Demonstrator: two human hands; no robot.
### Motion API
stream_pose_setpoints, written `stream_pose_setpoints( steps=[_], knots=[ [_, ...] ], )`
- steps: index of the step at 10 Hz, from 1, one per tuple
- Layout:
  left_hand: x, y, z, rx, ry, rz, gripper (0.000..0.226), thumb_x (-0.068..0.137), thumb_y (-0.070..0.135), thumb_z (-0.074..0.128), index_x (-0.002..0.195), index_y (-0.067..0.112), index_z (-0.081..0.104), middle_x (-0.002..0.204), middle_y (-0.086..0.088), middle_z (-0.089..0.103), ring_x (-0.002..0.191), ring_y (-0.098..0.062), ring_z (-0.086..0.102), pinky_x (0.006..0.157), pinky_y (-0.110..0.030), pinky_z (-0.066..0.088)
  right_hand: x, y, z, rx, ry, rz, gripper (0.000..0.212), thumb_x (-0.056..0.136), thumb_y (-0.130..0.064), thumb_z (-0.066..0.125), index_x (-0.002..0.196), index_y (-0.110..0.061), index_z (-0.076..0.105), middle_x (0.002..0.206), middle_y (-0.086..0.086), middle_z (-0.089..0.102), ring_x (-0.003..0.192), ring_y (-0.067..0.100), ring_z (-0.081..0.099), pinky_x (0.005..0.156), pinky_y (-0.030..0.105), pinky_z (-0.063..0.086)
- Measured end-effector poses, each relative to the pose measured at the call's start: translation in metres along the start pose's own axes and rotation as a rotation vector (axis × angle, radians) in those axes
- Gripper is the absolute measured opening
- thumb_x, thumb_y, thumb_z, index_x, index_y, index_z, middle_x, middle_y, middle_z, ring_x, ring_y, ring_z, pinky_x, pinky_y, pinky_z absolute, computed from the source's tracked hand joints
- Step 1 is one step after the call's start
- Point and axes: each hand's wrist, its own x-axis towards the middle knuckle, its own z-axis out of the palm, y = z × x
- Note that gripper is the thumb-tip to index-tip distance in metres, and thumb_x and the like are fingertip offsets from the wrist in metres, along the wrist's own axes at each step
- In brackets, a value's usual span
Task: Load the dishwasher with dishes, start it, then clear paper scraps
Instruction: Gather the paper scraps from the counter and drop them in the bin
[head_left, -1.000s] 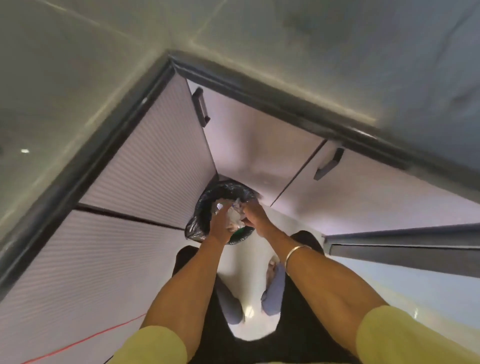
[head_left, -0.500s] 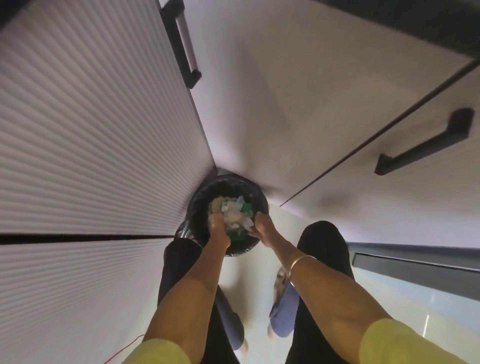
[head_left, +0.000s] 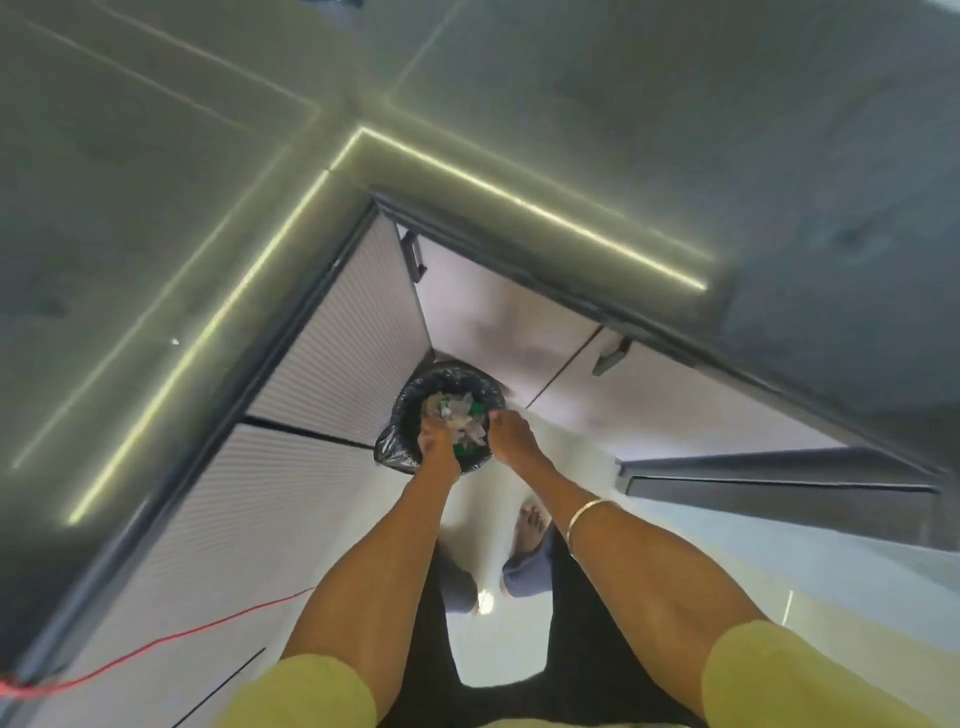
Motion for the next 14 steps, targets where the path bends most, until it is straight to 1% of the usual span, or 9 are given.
stream_pose_setpoints(
  steps=[1,2,3,4,6,8,10,12,14],
  knots=[
    [-0.042,0.025,-0.008,0.110,-0.055,0.098,0.046,0.103,0.028,0.034,0.141,0.005,0.046,0.145,-0.013,0.048,0.133,-0.031,0.047,0.104,-0.038,0.043,-0.043,-0.031,-0.032,-0.168,-0.035,-0.076,0.031,0.099,-0.016,0.038,0.120,-0.004,0.058,0.118,0.020,0.062,0.106,0.037,0.062,0.089,0.043,0.053],
    [-0.085,0.043,-0.014,0.578,-0.042,0.306,0.041,0.103,0.022,0.036,0.133,0.000,0.053,0.138,-0.019,0.054,0.125,-0.033,0.053,0.099,-0.035,0.044,-0.079,-0.051,-0.066,-0.229,0.004,-0.117,0.034,0.099,-0.024,0.040,0.119,-0.004,0.058,0.120,0.021,0.062,0.104,0.038,0.063,0.088,0.044,0.055],
    [-0.134,0.053,-0.026,0.901,-0.036,0.588,0.039,0.104,0.015,0.034,0.131,-0.008,0.050,0.135,-0.028,0.052,0.125,-0.039,0.049,0.102,-0.042,0.037,-0.115,-0.070,-0.095,-0.358,-0.018,-0.190,0.034,0.096,-0.021,0.047,0.119,0.001,0.058,0.121,0.020,0.059,0.109,0.038,0.059,0.091,0.045,0.052],
    [-0.160,0.067,-0.038,1.104,-0.057,0.757,0.037,0.103,0.016,0.033,0.128,-0.007,0.048,0.133,-0.027,0.051,0.122,-0.040,0.049,0.103,-0.047,0.038,-0.146,-0.089,-0.121,-0.479,-0.037,-0.231,0.035,0.097,-0.025,0.047,0.122,-0.003,0.057,0.123,0.019,0.058,0.110,0.037,0.056,0.096,0.047,0.049],
    [-0.179,0.093,-0.051,1.215,-0.047,0.922,0.038,0.104,0.015,0.032,0.131,-0.008,0.045,0.135,-0.025,0.049,0.124,-0.038,0.047,0.103,-0.045,0.034,-0.162,-0.111,-0.145,-0.524,-0.008,-0.267,0.036,0.102,-0.023,0.033,0.126,-0.004,0.052,0.125,0.026,0.056,0.111,0.041,0.055,0.095,0.048,0.048],
    [-0.179,0.111,-0.064,1.323,-0.054,0.998,0.048,0.104,0.020,0.028,0.146,-0.004,0.033,0.152,-0.021,0.036,0.142,-0.033,0.031,0.118,-0.044,0.023,-0.177,-0.134,-0.143,-0.539,0.127,-0.350,0.045,0.107,-0.026,0.027,0.127,0.002,0.055,0.125,0.025,0.059,0.114,0.041,0.057,0.099,0.049,0.046],
    [-0.184,0.143,-0.076,1.254,-0.003,1.142,0.045,0.102,0.018,0.030,0.139,-0.004,0.044,0.146,-0.021,0.044,0.137,-0.032,0.038,0.117,-0.044,0.027,-0.182,-0.163,-0.150,-0.330,0.330,-0.435,0.038,0.105,-0.029,0.032,0.107,-0.004,0.061,0.108,0.017,0.065,0.098,0.034,0.063,0.088,0.045,0.051],
    [-0.172,0.180,-0.090,1.228,0.030,1.152,0.039,0.099,0.015,0.032,0.127,-0.006,0.049,0.136,-0.023,0.050,0.130,-0.036,0.042,0.112,-0.047,0.030,-0.181,-0.190,-0.159,-0.322,0.461,-0.537,0.034,0.105,-0.022,0.032,0.113,-0.002,0.058,0.114,0.017,0.061,0.105,0.033,0.057,0.094,0.044,0.046],
    [-0.163,0.232,-0.090,1.245,0.058,1.169,0.050,0.102,0.018,0.029,0.146,-0.005,0.031,0.154,-0.020,0.031,0.146,-0.035,0.021,0.120,-0.047,0.016,-0.157,-0.219,-0.180,-0.337,0.516,-0.577,0.030,0.104,-0.018,0.034,0.110,0.002,0.056,0.115,0.019,0.058,0.108,0.035,0.052,0.094,0.042,0.039]
  ],
)
